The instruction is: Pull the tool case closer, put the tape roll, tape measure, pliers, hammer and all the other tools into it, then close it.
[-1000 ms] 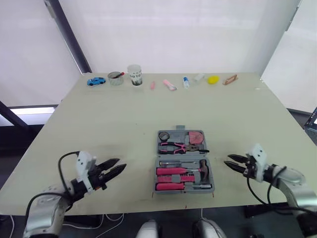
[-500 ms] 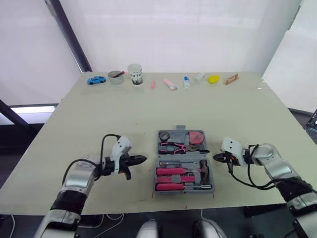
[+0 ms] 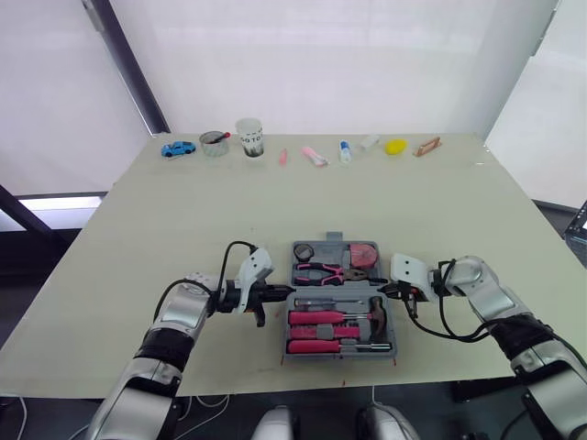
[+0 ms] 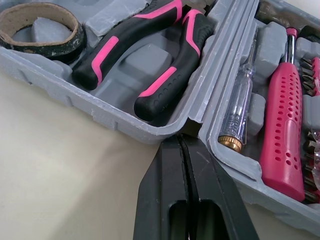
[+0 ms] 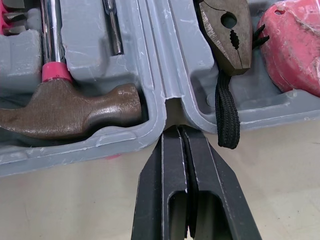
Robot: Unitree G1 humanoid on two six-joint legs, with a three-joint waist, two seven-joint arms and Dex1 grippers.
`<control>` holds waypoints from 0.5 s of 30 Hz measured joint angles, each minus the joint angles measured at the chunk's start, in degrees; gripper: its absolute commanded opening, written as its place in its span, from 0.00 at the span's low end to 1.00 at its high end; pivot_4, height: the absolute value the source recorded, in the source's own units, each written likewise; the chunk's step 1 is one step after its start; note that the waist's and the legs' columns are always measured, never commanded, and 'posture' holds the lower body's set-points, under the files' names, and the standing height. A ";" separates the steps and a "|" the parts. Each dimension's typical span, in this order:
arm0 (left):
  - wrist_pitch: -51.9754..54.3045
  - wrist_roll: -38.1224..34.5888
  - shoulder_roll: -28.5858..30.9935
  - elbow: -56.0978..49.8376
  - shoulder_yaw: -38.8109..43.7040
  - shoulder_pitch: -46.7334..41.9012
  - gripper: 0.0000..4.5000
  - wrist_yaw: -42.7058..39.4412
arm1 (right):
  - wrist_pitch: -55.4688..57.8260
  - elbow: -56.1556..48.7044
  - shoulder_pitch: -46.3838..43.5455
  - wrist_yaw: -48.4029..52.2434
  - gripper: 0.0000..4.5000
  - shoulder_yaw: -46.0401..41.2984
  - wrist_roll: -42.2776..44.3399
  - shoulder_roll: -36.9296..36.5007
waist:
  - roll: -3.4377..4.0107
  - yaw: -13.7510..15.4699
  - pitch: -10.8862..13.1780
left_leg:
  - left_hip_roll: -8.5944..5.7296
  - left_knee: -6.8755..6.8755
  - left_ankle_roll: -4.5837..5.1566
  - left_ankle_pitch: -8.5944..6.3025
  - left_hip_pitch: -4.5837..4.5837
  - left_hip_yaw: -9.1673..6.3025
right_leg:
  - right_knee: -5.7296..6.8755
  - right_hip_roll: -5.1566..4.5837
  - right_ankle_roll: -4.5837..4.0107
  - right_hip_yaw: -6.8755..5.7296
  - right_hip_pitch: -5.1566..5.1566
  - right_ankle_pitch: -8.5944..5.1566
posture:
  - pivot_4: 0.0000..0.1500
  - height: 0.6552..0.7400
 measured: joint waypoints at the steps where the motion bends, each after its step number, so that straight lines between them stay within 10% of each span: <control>1: -0.34 0.02 0.01 0.35 0.05 -0.06 0.01 -0.19 | -0.13 0.02 0.00 0.00 0.00 -0.02 -0.12 0.05 | 0.00 -0.01 0.00 | 0.00 0.00 0.00 0.00 0.01 0.00 | 0.01 0.00 0.00 0.00 0.00 0.00 | 1.00 1.00; 15: -2.34 -0.07 -0.37 -2.79 1.33 3.91 0.01 -0.48 | -0.42 -2.51 2.06 0.99 0.00 -0.35 -0.27 -0.71 | 0.04 0.00 -0.04 | 0.01 -0.04 0.00 -0.01 -0.01 0.01 | -0.06 -0.02 0.00 0.00 0.00 -0.01 | 1.00 1.00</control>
